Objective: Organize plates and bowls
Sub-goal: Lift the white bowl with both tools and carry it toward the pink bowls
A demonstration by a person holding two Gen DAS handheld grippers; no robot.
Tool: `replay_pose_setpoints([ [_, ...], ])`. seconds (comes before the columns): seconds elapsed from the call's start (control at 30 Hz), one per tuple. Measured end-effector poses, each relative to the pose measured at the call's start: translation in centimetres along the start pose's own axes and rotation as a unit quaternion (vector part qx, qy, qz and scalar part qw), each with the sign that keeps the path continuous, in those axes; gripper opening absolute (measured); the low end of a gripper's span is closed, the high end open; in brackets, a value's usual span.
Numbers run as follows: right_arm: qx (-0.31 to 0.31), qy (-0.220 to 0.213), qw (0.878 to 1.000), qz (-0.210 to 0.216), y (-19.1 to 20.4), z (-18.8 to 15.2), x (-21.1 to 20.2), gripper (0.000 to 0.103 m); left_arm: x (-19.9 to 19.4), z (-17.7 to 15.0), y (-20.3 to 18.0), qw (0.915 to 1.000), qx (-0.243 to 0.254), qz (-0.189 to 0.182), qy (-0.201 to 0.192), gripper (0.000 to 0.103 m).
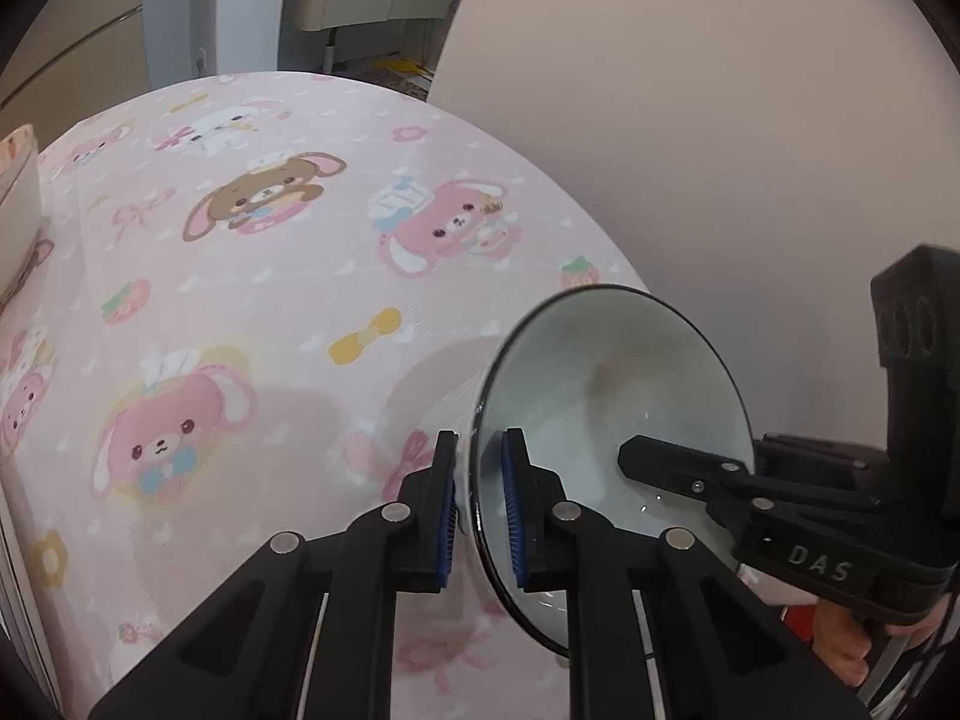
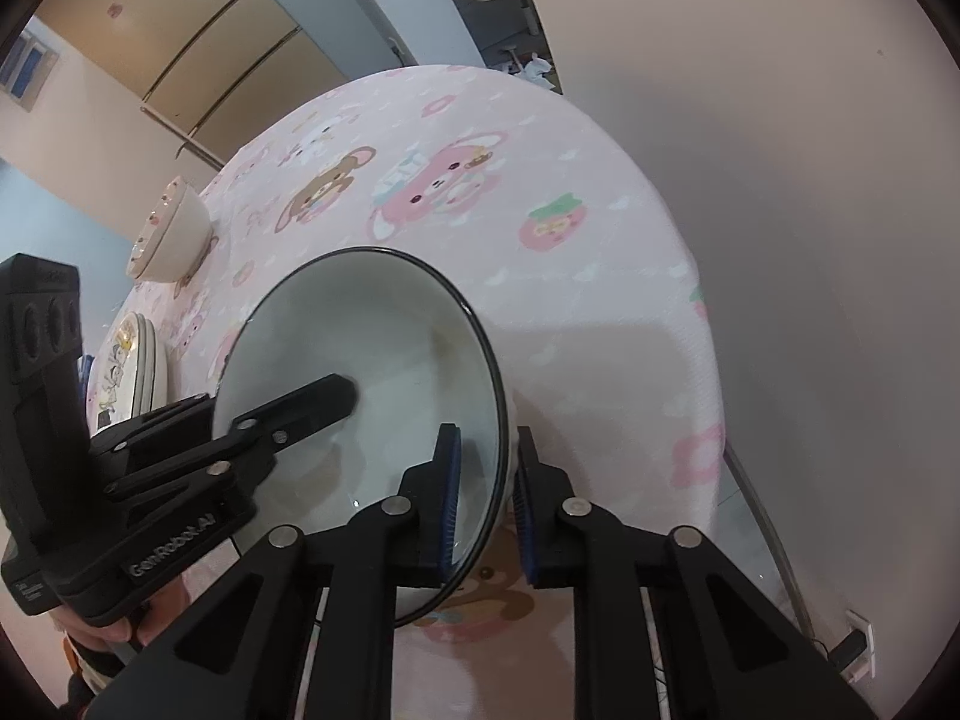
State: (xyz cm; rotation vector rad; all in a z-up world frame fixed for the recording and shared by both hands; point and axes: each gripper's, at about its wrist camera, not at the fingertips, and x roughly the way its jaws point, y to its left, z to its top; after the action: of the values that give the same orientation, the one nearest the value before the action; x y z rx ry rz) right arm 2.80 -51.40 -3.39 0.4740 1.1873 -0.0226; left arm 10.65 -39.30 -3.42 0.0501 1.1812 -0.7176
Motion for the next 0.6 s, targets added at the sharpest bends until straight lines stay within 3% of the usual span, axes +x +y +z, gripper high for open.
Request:
replay_pose_setpoints([
  [0.6, -0.048, -0.068, 0.996, -0.007, 4.6, 0.7, -5.3, 0.013, -7.9, 0.8, 0.0, 0.9973, 0.012, 0.016, -0.071, 0.015],
])
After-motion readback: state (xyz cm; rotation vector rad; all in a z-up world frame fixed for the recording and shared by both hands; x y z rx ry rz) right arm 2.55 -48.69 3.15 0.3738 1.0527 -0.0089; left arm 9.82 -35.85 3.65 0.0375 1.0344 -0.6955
